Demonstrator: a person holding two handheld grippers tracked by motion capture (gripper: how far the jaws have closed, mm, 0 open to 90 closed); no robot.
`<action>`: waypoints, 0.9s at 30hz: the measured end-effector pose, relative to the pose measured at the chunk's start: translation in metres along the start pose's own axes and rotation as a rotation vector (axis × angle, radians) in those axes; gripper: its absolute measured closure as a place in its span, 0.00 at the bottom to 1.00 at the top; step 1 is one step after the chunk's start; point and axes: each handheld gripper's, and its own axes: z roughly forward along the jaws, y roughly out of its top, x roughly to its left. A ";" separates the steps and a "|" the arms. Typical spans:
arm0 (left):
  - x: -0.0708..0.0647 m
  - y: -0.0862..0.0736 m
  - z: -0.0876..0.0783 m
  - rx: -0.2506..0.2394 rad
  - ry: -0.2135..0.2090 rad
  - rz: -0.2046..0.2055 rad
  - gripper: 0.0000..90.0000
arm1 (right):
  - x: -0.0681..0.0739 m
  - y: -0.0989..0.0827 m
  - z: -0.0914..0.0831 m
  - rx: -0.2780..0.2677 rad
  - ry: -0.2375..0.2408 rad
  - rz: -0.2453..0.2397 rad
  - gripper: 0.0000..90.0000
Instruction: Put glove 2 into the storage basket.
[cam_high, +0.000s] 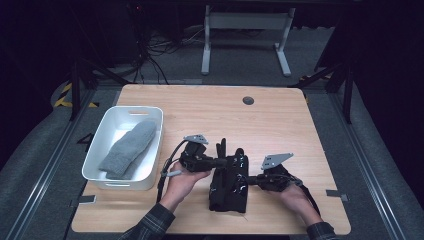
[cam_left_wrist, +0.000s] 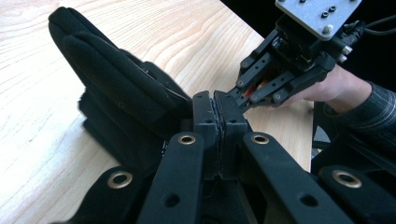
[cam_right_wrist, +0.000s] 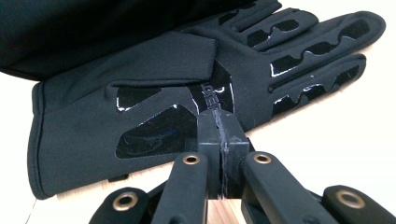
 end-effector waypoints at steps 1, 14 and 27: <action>0.000 0.000 0.001 0.004 0.000 -0.003 0.99 | 0.001 0.001 0.002 -0.001 0.001 -0.003 1.00; 0.009 -0.004 0.019 0.038 0.013 -0.019 0.99 | 0.012 0.020 0.026 -0.013 0.020 -0.048 1.00; 0.009 -0.006 0.025 0.028 -0.013 0.003 0.90 | 0.014 0.023 0.026 -0.025 -0.004 -0.063 1.00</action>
